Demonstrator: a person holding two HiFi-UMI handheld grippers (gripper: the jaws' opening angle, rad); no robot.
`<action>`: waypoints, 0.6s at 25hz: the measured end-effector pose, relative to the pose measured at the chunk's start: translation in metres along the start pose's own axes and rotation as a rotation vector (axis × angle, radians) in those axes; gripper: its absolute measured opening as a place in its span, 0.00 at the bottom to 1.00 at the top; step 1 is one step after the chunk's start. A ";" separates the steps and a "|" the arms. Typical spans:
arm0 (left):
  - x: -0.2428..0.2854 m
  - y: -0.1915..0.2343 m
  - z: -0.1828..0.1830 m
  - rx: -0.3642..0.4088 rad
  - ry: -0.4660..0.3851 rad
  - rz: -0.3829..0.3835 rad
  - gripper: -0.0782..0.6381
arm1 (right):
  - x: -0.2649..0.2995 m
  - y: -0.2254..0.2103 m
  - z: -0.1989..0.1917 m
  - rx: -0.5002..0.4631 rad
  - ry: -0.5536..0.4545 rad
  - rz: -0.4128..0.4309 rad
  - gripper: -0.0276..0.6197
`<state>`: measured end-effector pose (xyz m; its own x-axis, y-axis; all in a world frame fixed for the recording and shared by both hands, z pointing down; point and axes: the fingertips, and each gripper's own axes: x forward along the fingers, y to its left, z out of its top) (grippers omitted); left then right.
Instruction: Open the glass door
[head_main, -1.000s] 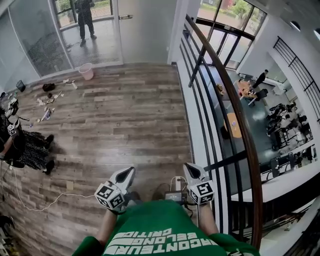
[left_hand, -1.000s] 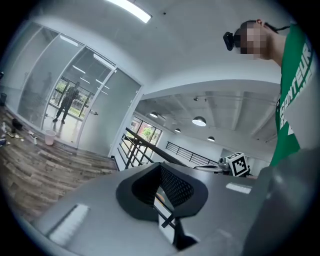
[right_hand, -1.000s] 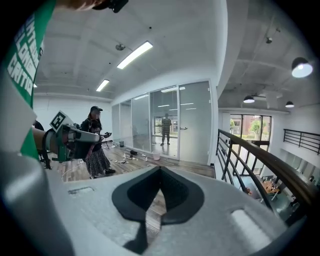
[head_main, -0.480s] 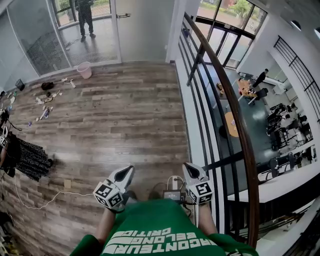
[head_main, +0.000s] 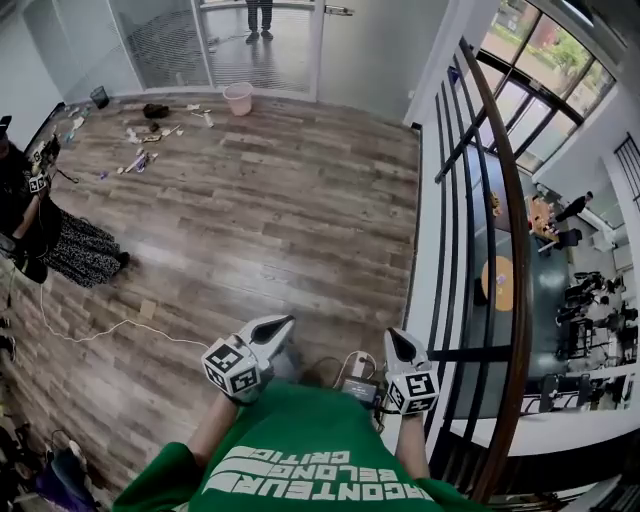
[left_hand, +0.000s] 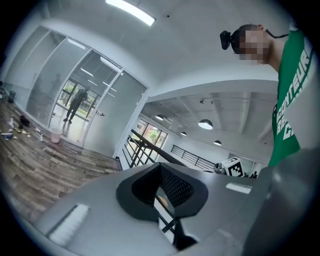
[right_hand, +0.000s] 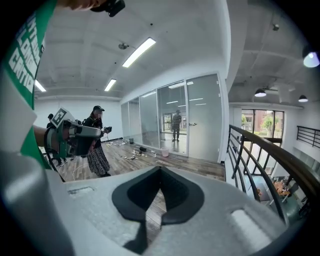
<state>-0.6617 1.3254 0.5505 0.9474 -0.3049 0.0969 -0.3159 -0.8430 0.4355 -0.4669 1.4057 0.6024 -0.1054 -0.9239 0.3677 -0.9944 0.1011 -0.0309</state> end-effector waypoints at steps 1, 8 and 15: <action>0.000 0.005 0.000 -0.008 -0.006 0.011 0.13 | 0.006 0.001 0.001 -0.013 0.008 0.012 0.03; 0.039 0.044 0.009 -0.051 -0.023 0.020 0.13 | 0.045 -0.027 0.012 -0.052 0.059 0.009 0.03; 0.068 0.111 0.060 -0.028 -0.057 0.059 0.13 | 0.124 -0.058 0.053 -0.076 0.057 0.018 0.03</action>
<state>-0.6352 1.1841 0.5518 0.9223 -0.3797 0.0721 -0.3692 -0.8103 0.4550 -0.4230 1.2654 0.6007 -0.1208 -0.8993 0.4204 -0.9885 0.1476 0.0316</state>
